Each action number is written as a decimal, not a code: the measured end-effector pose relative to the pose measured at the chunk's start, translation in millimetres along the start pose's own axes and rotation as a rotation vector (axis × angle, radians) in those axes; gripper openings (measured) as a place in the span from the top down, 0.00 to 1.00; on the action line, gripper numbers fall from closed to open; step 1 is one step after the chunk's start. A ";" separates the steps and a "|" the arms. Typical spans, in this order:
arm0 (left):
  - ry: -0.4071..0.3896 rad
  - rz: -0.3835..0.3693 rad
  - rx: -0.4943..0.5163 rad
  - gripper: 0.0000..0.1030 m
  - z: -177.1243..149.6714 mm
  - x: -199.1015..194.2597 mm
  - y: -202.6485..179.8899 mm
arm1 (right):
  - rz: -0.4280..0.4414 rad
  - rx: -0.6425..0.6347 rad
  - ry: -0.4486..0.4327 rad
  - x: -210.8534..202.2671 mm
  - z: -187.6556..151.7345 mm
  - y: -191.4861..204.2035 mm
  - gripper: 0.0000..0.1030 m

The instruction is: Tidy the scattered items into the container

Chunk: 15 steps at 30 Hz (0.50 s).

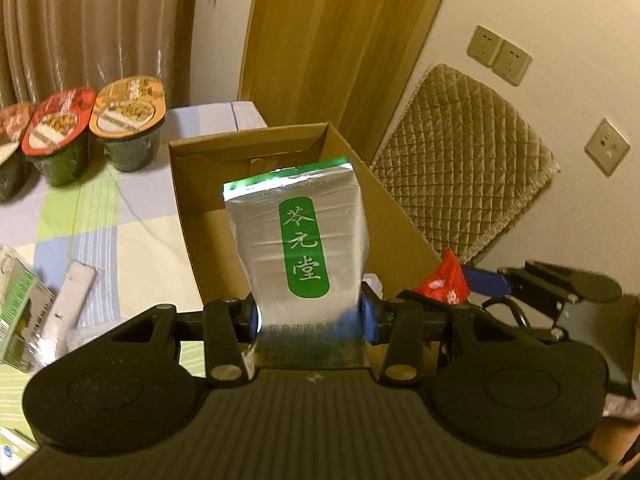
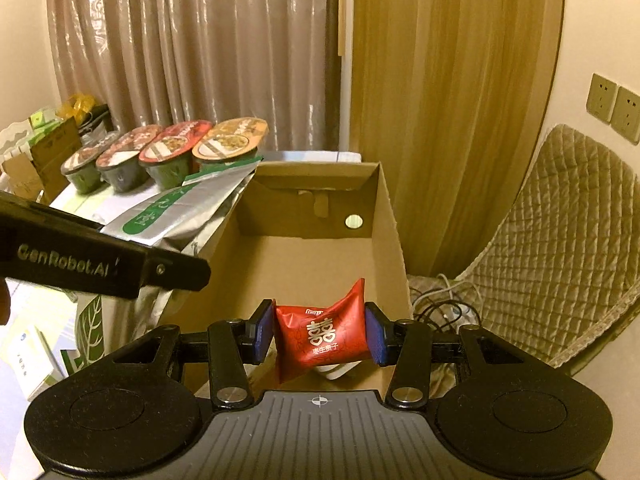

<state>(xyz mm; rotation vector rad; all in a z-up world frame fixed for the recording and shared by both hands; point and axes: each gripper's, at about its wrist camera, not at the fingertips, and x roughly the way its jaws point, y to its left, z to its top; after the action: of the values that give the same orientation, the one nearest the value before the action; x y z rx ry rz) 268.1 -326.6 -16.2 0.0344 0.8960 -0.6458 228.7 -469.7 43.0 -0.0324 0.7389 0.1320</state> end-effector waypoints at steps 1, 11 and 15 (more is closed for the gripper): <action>0.002 -0.003 -0.011 0.62 1.2 3.6 2.4 | -0.001 0.000 0.004 3.1 -0.5 -0.4 0.52; -0.049 -0.006 -0.056 0.51 8.3 4.6 21.4 | -0.007 -0.006 0.032 18.9 -9.4 -1.5 0.52; -0.052 0.013 -0.050 0.51 5.0 -4.5 28.9 | -0.001 -0.013 0.038 21.5 -10.5 2.6 0.52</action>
<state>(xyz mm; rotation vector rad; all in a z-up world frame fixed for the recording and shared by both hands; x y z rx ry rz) 285.1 -302.3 -16.4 -0.0215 0.8606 -0.6092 237.0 -465.6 20.8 -0.0481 0.7764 0.1351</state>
